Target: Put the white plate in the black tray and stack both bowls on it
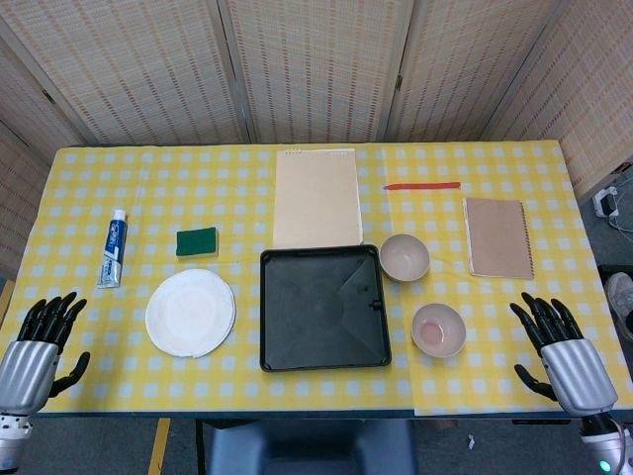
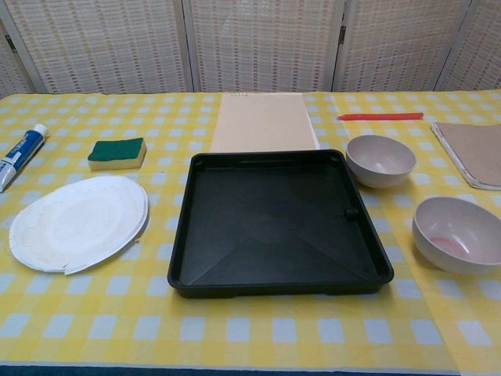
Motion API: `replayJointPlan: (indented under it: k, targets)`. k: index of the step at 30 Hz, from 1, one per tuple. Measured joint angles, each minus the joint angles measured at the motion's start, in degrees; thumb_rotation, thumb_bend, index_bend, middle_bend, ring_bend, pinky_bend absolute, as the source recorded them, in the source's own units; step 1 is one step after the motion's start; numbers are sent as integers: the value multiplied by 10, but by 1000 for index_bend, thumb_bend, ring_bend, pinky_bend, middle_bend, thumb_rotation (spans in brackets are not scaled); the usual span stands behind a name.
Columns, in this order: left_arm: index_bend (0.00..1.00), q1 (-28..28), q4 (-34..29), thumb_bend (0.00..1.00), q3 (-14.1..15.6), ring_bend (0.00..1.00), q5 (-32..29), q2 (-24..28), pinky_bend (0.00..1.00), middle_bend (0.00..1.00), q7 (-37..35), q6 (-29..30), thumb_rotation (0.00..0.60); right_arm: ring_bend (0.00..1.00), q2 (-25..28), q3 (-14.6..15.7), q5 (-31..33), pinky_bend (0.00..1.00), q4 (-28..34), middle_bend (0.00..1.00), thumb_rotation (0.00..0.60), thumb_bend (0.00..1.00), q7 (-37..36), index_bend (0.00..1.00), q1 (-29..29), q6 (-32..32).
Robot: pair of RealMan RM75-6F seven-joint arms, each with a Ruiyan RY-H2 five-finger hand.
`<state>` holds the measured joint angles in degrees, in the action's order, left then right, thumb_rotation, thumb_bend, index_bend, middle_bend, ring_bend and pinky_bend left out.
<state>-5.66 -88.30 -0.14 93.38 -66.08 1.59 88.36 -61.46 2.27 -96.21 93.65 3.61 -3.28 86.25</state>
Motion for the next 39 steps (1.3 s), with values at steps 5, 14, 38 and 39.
replayJointPlan:
  k: [5, 14, 38, 39]
  targets:
    - [64, -4, -2, 435, 4, 0, 3, -2, 14, 63, 0, -10, 600, 0, 8, 4, 0, 0, 3, 0, 600, 294, -8, 0, 2, -2]
    - [12, -19, 37, 252, 22, 91, 75, -38, 314, 122, -10, 1, 600, 0, 15, 0, -12, 0, -4, 0, 600, 294, -16, 0, 26, 64]
    - [538, -45, 352, 291, 44, 955, 127, -223, 1000, 1000, -103, 45, 600, 0, -7, -1, -23, 0, -14, 0, 600, 294, 6, 0, 24, 44]
    - [533, -46, 361, 298, 43, 956, 125, -229, 1000, 1000, -103, 44, 600, 0, -7, -1, -23, 0, -14, 0, 600, 294, 7, 0, 24, 43]
